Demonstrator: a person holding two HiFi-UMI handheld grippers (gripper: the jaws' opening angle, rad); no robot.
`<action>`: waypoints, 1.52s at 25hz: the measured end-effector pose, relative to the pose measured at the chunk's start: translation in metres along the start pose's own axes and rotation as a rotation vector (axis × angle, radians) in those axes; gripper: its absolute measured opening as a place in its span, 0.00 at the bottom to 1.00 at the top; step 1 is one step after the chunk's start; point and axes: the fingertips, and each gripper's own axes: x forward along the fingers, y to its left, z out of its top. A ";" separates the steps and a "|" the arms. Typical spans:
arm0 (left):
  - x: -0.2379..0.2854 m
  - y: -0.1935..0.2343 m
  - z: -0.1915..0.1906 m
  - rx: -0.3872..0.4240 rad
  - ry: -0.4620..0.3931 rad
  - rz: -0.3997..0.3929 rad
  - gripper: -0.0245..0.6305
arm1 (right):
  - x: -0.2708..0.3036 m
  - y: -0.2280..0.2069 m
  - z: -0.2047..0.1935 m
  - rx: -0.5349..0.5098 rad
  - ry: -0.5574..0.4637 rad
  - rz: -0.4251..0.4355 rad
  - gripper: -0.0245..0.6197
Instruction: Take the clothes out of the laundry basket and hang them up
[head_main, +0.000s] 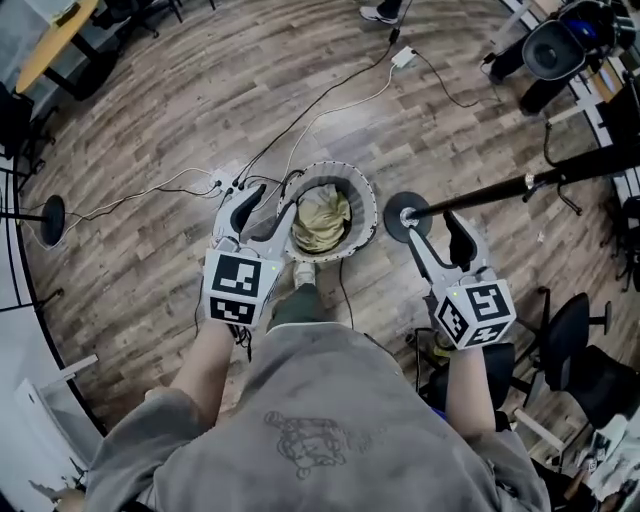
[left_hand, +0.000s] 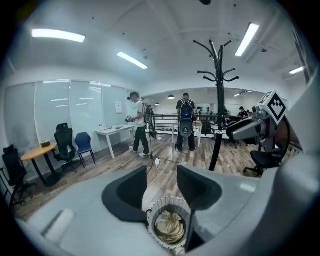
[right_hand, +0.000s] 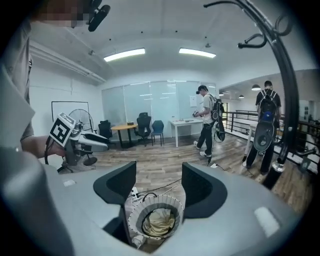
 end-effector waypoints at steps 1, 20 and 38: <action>0.010 0.008 -0.004 -0.019 0.008 -0.008 0.33 | 0.016 0.000 -0.003 -0.004 0.023 0.000 0.51; 0.164 0.065 -0.142 -0.062 0.296 -0.078 0.33 | 0.220 -0.034 -0.142 0.141 0.395 0.021 0.55; 0.287 0.043 -0.326 -0.201 0.479 -0.060 0.32 | 0.335 -0.050 -0.346 0.191 0.641 0.081 0.56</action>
